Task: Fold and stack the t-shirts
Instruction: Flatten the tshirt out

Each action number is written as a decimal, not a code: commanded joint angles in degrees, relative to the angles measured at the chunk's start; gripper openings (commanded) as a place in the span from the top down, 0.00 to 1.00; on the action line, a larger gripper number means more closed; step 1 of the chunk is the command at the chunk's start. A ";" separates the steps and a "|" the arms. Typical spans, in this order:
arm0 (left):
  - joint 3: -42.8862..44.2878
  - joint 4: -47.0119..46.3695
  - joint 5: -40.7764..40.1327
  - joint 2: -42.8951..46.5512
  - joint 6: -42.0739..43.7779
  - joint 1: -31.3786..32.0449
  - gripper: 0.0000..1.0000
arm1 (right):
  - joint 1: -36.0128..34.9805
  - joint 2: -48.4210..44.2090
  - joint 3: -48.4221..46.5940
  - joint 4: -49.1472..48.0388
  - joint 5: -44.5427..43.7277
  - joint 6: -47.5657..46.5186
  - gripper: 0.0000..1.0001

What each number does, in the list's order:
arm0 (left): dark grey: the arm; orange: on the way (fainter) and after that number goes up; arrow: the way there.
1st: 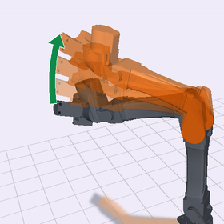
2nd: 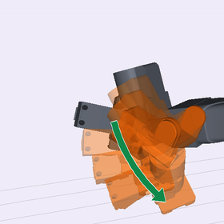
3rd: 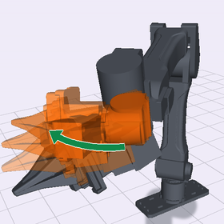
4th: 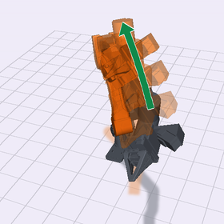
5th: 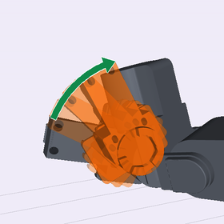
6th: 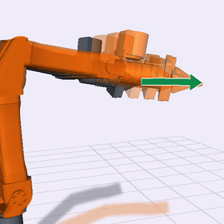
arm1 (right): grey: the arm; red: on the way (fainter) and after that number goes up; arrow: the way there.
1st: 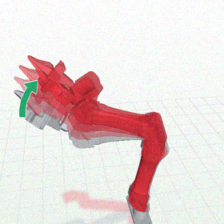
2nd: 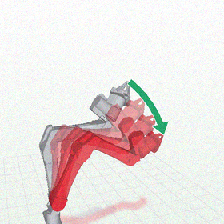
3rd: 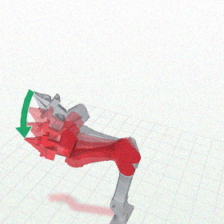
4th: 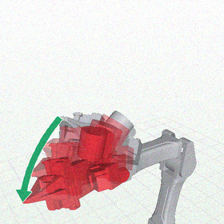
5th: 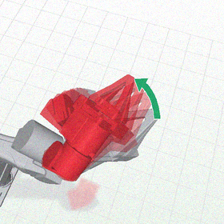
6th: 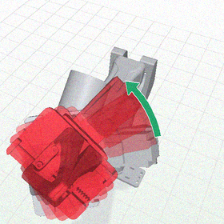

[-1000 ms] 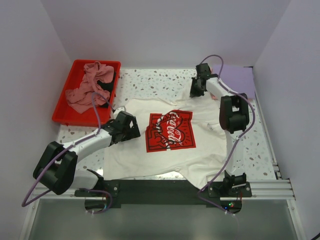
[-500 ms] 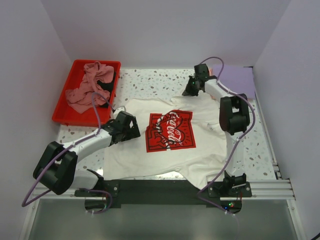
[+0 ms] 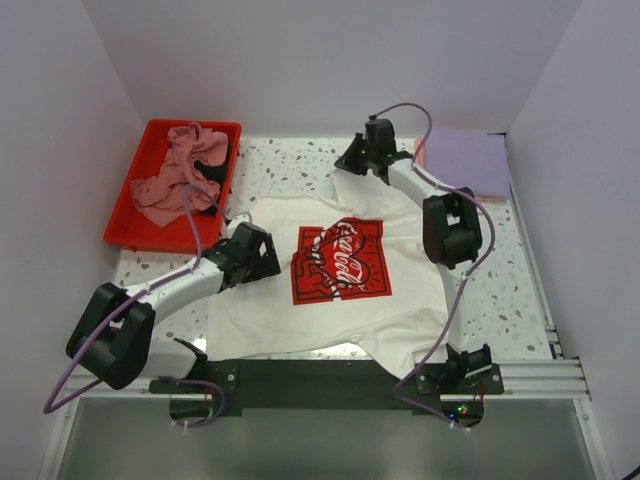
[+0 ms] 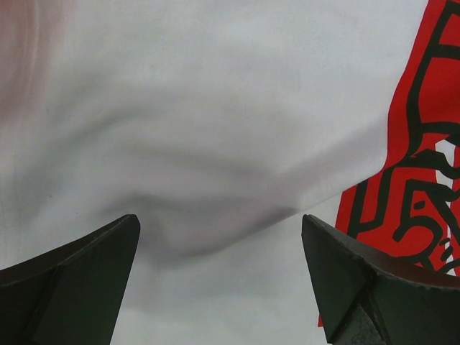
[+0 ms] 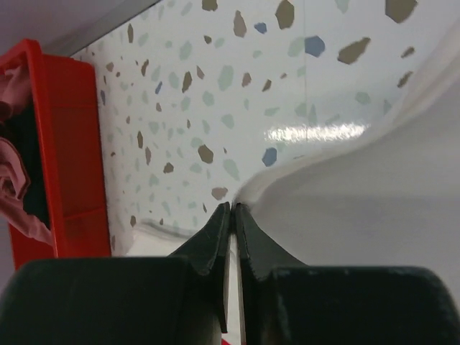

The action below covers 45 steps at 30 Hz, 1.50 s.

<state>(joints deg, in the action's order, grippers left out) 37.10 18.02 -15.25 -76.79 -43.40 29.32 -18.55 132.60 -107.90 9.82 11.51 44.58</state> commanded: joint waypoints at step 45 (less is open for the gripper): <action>44.18 4.57 -5.94 -40.35 7.71 -7.17 0.00 | 5.97 -3.58 3.14 28.23 -17.22 -27.44 0.01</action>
<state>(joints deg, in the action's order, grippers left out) 76.73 21.12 -20.49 -114.65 -37.36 22.94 -14.04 127.50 -101.41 37.04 -3.97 18.74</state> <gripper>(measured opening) 0.997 0.987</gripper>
